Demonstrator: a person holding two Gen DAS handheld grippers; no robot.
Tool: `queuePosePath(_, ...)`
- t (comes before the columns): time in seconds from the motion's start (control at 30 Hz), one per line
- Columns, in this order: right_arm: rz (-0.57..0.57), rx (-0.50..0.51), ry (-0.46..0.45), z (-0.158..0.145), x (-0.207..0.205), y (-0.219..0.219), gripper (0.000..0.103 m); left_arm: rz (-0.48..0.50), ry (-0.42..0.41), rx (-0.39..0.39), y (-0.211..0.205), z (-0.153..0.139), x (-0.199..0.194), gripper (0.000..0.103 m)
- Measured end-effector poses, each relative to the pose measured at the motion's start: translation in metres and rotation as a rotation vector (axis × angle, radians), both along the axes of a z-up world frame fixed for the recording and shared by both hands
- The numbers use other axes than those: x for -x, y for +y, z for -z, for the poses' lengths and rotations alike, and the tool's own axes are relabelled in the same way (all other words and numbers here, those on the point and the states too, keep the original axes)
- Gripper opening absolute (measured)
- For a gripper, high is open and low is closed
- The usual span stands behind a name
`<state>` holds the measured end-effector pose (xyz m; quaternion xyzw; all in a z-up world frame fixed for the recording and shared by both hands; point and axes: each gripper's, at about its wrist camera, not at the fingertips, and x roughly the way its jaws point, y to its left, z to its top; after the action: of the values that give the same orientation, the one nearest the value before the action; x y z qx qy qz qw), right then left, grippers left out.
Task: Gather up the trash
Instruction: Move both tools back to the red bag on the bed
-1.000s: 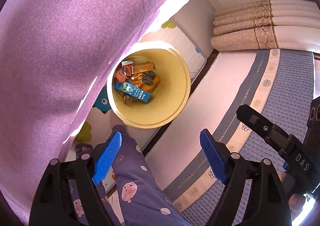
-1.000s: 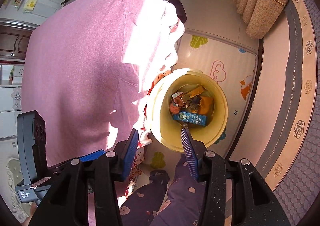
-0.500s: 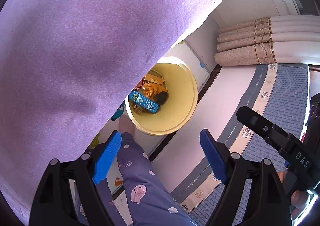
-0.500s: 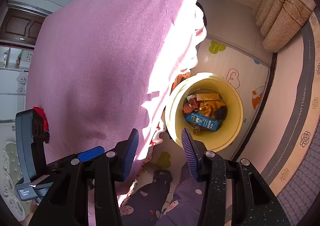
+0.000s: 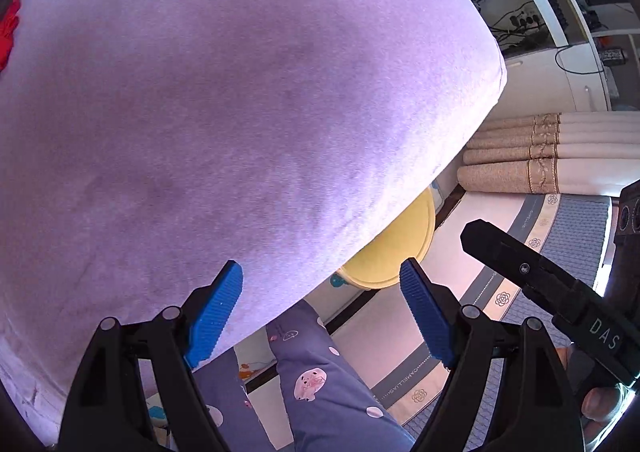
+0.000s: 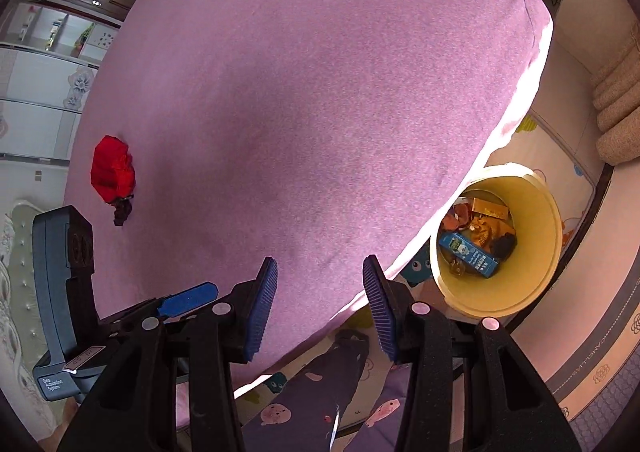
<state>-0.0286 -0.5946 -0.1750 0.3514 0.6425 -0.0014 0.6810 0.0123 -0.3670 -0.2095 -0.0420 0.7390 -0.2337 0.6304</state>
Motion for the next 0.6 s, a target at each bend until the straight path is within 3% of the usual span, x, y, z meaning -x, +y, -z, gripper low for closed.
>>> queuePosePath(0.27,-0.118,-0.010,-0.044,-0.017,-0.055,0.089,0.044,-0.167,-0.006,-0.007,0.096,0.000,-0.020,0.081)
queuePosePath(0.6,-0.201,-0.017,-0.090,-0.030,-0.102,0.179,0.044,-0.263,-0.062,-0.016,0.194,-0.003,-0.048,0.081)
